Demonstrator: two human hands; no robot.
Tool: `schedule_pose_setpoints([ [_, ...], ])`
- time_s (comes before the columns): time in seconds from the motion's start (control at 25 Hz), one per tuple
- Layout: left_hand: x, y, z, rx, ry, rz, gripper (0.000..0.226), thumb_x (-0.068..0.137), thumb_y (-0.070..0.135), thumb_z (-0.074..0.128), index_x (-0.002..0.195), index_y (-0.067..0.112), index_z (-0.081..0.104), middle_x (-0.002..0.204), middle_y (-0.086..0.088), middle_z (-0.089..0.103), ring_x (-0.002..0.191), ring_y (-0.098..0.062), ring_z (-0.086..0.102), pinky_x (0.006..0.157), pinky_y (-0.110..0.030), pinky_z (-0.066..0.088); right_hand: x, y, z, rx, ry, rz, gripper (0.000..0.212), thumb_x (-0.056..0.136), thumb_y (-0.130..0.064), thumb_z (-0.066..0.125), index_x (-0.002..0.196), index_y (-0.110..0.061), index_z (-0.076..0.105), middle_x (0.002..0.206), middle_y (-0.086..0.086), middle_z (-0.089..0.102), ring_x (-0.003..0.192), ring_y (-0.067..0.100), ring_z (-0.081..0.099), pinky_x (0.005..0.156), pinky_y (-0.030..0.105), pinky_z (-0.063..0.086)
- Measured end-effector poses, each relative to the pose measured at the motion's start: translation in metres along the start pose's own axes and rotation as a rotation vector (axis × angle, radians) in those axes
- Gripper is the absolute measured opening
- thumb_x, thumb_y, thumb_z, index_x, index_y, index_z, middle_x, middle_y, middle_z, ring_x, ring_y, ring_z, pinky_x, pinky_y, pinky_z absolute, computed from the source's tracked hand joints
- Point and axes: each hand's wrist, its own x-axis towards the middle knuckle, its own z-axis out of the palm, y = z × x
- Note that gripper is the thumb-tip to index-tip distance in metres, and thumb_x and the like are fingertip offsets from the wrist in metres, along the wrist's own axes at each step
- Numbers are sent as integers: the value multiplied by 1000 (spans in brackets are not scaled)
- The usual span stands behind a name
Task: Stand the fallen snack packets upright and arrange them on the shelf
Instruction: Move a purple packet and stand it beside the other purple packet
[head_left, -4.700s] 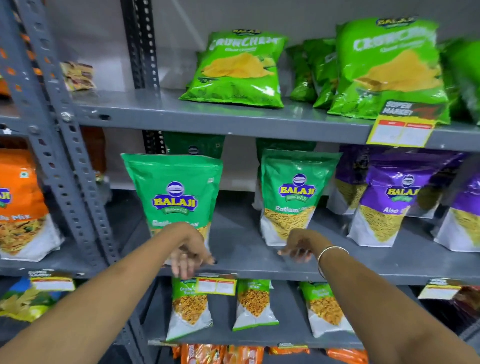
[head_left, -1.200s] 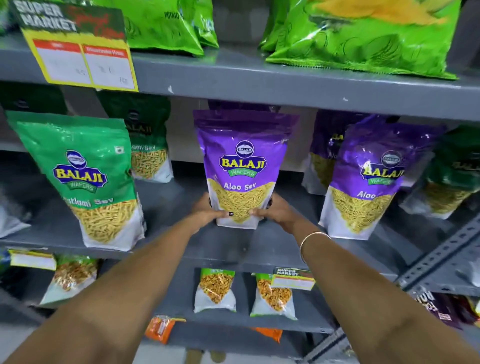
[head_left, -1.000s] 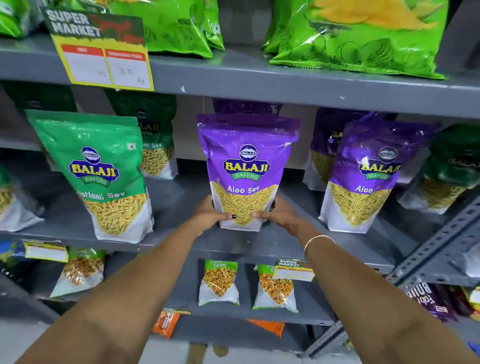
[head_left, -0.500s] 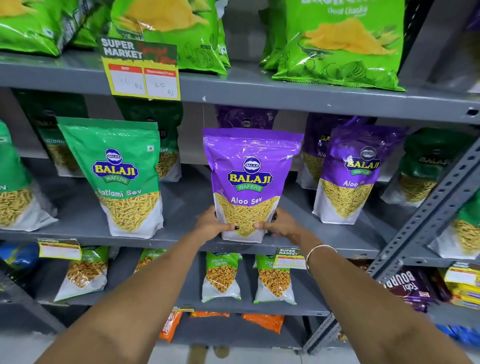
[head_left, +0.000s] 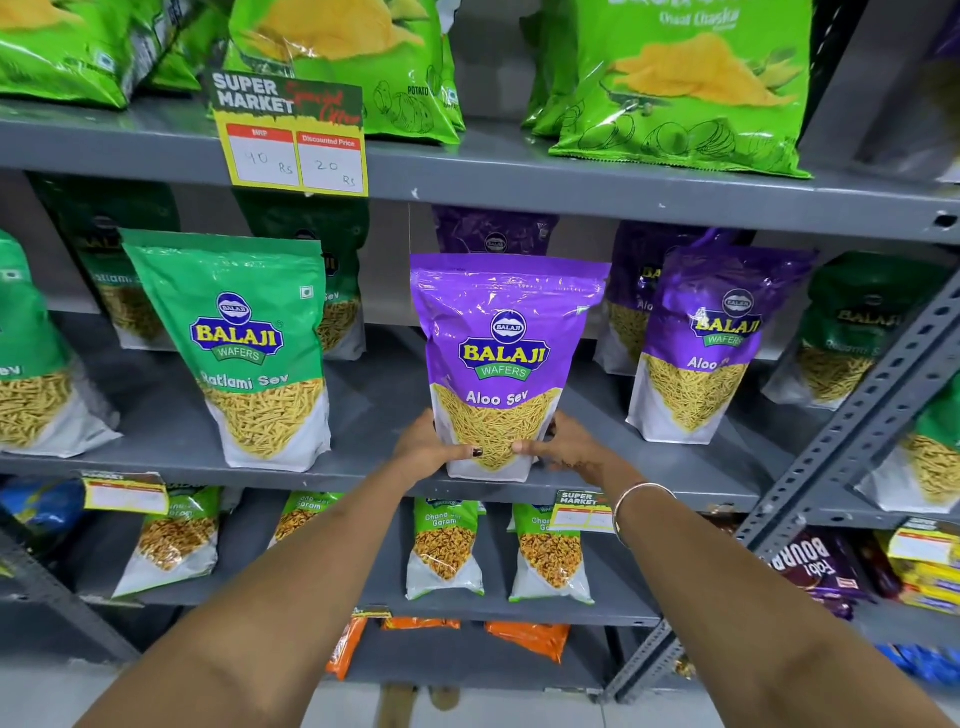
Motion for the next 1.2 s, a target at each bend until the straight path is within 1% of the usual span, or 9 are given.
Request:
schedule_pose_setpoints([
  [0.08,-1,1,-1,13,-9,-14,71,68,27,80,129,10,46,136,-8,56,123,-27,52,96,-37,45,-1,0,0,11,2,-12,53,81,-4,67,129,-4,44,115,8,58,84,5,57,50,5,49],
  [0.32,-5,1,-2,0,-76,-37,90,70,21,79,139,8,24,147,-10,40,133,-29,42,99,-37,44,2,2,-2,26,-23,-13,67,76,-10,74,134,-8,41,134,10,55,125,26,51,106,43,43],
  [0.48,-18,8,-8,10,40,166,122,65,33,81,150,15,-3,159,-8,14,145,-28,21,115,-43,29,-10,5,-13,15,99,58,91,74,-22,77,145,-11,21,151,12,32,138,29,35,109,39,36],
  [0.72,-43,26,22,342,527,626,102,79,63,41,149,1,-2,158,-25,-1,147,-33,-4,118,-46,11,-35,25,-72,-30,383,123,78,78,-22,73,140,-1,29,142,17,44,115,24,48,85,28,45],
  [0.84,-46,46,65,424,536,839,95,84,56,41,148,19,-18,159,-9,-16,147,-17,-20,119,-32,-5,-42,45,-120,-35,499,105,84,75,-23,75,142,-2,28,144,15,43,130,31,43,104,39,39],
  [0.92,-42,66,95,511,431,921,94,81,50,47,149,22,-12,160,-7,1,148,-13,-10,118,-30,1,-43,51,-154,15,557,73,77,74,-15,76,137,-1,35,136,14,49,127,32,47,104,40,39],
  [1.0,-31,90,131,521,333,862,89,80,48,50,148,20,-1,156,-12,23,145,-16,8,117,-30,14,-42,53,-184,87,563,63,59,76,-1,72,127,1,43,120,13,51,118,24,48,103,40,38],
  [1.12,-2,125,184,245,110,510,93,81,33,65,150,10,7,158,-9,18,147,-20,17,117,-29,17,-28,57,-215,262,478,20,37,79,20,56,114,12,45,105,7,45,105,18,36,99,35,36],
  [1.2,22,146,211,31,40,262,97,77,22,73,149,6,12,158,-9,18,146,-21,21,115,-28,19,-8,72,-231,344,497,13,48,79,18,58,121,15,36,117,9,48,107,18,38,99,34,36],
])
